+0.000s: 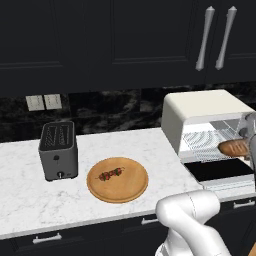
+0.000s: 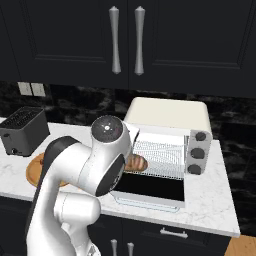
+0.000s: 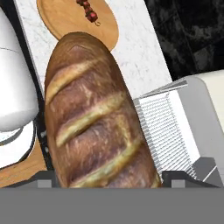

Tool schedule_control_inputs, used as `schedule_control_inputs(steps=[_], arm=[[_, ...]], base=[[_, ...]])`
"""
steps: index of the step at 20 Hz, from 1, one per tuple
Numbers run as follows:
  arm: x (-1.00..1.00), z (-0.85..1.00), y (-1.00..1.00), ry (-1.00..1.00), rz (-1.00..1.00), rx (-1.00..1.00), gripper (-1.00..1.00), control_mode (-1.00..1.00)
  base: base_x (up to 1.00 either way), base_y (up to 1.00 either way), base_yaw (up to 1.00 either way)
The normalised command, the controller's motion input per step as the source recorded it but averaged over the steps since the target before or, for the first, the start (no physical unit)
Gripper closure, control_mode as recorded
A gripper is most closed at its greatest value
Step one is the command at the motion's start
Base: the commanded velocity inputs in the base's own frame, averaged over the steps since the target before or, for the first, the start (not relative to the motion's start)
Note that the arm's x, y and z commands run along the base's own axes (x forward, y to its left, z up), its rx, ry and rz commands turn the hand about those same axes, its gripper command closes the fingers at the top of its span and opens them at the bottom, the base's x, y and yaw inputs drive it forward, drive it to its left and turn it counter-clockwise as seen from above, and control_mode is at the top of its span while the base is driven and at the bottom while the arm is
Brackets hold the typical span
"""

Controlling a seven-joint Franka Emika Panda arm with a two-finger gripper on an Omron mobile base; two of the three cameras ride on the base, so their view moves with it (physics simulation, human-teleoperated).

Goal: Pick up the kebab skewer and baguette bread, and place them inside the toaster oven. Close the toaster oven door and start by setting the timer.

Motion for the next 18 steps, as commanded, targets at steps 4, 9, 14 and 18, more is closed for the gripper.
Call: schedule_control_inputs(steps=[4,9,14,18], arm=[[0.21,0.02,-0.58,-0.08,0.04,0.0,1.0,-1.0],[0.28,0.0,-0.22,-0.06,0.08,0.0,1.0,-1.0],[0.3,-0.03,0.0,-0.04,0.07,-0.05,1.0,-1.0],[0.52,-0.14,0.0,-0.01,0.0,-0.04,1.0,-1.0]], base=[[0.0,0.0,0.0],[0.0,0.0,0.0],[0.0,0.0,0.0],[0.0,0.0,0.0]])
